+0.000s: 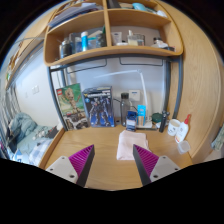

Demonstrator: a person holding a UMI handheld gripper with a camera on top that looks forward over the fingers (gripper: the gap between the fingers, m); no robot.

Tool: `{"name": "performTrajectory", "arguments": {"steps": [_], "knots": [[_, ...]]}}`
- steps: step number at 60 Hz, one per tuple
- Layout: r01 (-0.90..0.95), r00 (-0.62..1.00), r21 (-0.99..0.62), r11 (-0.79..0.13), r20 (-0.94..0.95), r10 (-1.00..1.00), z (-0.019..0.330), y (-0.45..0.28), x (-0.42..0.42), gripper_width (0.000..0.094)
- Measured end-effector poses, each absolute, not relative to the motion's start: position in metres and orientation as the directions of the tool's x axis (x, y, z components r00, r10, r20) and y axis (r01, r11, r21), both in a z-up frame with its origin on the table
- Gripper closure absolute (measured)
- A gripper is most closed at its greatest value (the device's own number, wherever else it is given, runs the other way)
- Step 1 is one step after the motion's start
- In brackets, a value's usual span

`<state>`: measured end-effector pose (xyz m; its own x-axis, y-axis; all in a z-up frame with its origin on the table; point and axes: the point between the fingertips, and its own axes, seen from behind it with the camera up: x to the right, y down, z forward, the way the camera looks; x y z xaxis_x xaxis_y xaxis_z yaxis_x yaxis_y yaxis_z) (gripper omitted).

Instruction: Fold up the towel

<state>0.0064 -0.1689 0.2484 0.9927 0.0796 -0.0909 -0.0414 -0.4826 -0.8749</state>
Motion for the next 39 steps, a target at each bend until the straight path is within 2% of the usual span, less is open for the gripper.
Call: {"name": "performTrajectory", "arguments": {"steps": [16,39], "knots": [[0.005,0.995,-0.877,-0.480,-0.045,0.093,0.237,-0.247,-0.013,0.0159],[0.009,0.996,-0.886,-0.464,-0.033,0.082,0.239,-0.284,-0.016,0.0161]]}}
